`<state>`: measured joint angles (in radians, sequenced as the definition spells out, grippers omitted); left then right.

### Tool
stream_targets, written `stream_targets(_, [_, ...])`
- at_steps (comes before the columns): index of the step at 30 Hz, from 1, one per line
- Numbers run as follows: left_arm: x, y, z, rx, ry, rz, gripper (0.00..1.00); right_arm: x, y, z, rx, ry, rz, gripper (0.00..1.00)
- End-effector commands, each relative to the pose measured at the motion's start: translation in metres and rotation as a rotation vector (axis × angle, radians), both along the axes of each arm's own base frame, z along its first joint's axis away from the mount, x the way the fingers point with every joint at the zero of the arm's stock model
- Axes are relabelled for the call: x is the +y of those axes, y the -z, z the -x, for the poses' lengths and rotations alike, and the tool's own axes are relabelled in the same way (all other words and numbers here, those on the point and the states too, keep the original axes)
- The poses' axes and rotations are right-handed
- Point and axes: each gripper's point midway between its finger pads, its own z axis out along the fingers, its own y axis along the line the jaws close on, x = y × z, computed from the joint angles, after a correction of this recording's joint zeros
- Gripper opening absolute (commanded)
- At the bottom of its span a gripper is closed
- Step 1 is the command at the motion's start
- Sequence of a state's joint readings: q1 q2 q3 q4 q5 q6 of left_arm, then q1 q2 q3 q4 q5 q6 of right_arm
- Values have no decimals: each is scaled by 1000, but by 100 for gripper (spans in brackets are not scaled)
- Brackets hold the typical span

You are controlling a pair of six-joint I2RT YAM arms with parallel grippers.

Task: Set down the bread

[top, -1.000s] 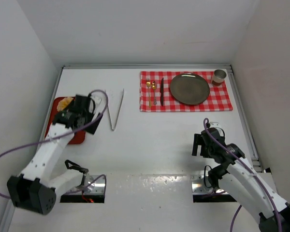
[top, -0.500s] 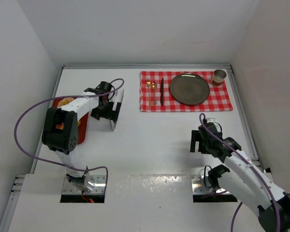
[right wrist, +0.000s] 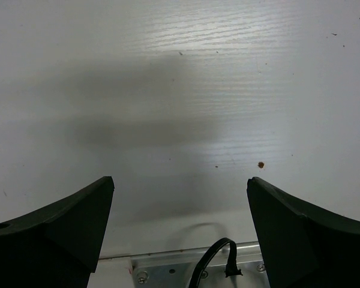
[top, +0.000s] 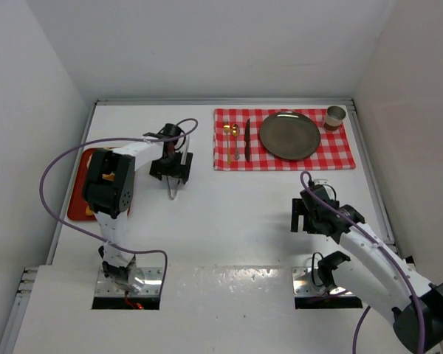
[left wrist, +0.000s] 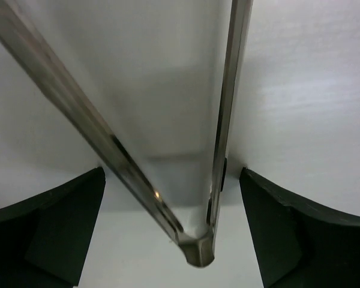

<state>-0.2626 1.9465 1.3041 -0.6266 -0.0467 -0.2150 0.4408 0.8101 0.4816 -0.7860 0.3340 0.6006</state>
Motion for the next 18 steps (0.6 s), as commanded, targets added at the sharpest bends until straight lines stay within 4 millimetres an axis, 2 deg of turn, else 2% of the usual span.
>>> stream_targets(1, [-2, 4, -27, -64, -50, -7, 100, 1, -17, -16, -55, -2, 13, 92])
stream_targets(2, [-3, 0, -35, -92, -63, -8, 100, 1, -19, -17, -57, -4, 17, 92])
stream_targets(3, [0, 6, -34, -82, -68, -26, 100, 0, -19, -17, -55, -3, 25, 92])
stream_targets(4, [-2, 3, -39, -99, -80, -17, 96, 0, -19, -17, -54, -1, 26, 92])
stream_targets(5, [1, 12, -37, -81, -97, -31, 91, -1, -21, -18, -56, 2, 30, 92])
stream_targets(13, [13, 23, -33, -68, -136, -96, 65, -2, -20, -20, -54, 4, 39, 92])
stream_targets(15, [12, 20, -37, -79, -137, -93, 62, 0, -20, -21, -52, 0, 35, 92])
stream_targets(17, [11, 3, -45, -110, -114, -91, 62, -1, -20, -19, -45, -3, 42, 92])
stream_targets(18, [18, -4, -45, -105, -98, -114, 62, -2, -20, -19, -44, -3, 47, 92])
